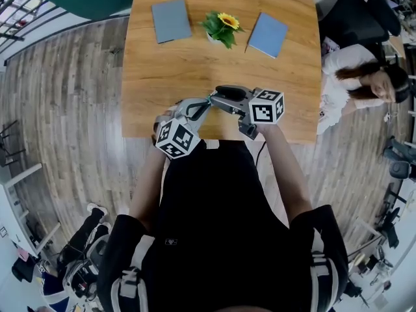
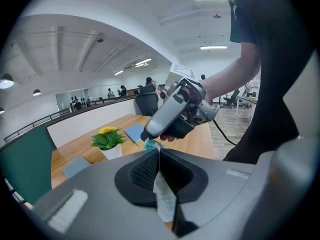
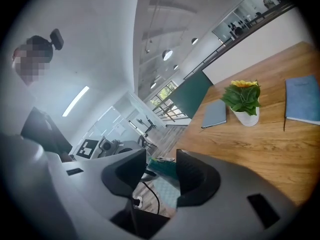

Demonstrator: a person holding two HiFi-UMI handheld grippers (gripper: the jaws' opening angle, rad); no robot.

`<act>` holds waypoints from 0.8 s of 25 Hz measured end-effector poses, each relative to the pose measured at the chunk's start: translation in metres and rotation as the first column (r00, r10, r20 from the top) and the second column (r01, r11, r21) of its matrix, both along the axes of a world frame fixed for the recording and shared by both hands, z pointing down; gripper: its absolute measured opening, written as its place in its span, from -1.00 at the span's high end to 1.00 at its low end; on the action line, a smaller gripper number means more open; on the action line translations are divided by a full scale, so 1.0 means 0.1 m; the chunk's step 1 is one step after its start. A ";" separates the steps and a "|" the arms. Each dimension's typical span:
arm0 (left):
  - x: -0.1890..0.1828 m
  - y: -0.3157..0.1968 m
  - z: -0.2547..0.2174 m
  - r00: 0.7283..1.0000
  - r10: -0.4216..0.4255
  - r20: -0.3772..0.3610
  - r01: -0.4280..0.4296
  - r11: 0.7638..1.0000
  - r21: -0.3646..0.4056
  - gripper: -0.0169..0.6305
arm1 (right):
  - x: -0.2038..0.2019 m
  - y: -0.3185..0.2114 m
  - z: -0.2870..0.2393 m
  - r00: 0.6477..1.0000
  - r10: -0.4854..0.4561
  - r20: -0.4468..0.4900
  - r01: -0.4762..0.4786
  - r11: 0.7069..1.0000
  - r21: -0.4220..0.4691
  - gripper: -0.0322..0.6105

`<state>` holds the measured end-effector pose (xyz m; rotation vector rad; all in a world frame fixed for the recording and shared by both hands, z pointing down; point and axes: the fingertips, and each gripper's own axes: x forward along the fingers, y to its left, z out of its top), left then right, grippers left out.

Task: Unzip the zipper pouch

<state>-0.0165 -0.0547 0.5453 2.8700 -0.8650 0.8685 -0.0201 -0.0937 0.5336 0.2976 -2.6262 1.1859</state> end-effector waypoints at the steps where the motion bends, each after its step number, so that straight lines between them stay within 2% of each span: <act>1: 0.00 0.01 0.00 1.000 0.002 0.005 -0.003 1.000 0.001 0.92 | 0.00 0.00 0.00 1.000 0.001 0.000 -0.001 1.000 -0.008 0.36; 8: 0.01 0.05 0.02 0.998 0.037 0.054 -0.038 0.999 0.022 0.92 | 0.00 -0.02 -0.02 1.000 0.022 0.017 -0.021 0.999 -0.042 0.41; 13: 0.03 0.06 0.06 0.992 0.060 0.112 -0.065 0.997 0.039 0.92 | 0.04 -0.10 0.02 0.998 0.065 -0.007 -0.065 0.993 -0.095 0.60; 16: 0.03 0.04 0.08 0.992 0.051 0.113 -0.055 0.998 0.037 0.92 | 0.04 -0.11 0.01 0.998 0.066 0.006 -0.065 0.990 -0.128 0.74; 20: 0.04 0.03 0.09 0.991 0.051 0.122 -0.056 0.998 0.040 0.92 | 0.03 -0.06 0.06 0.999 0.046 -0.023 -0.048 0.991 -0.122 0.80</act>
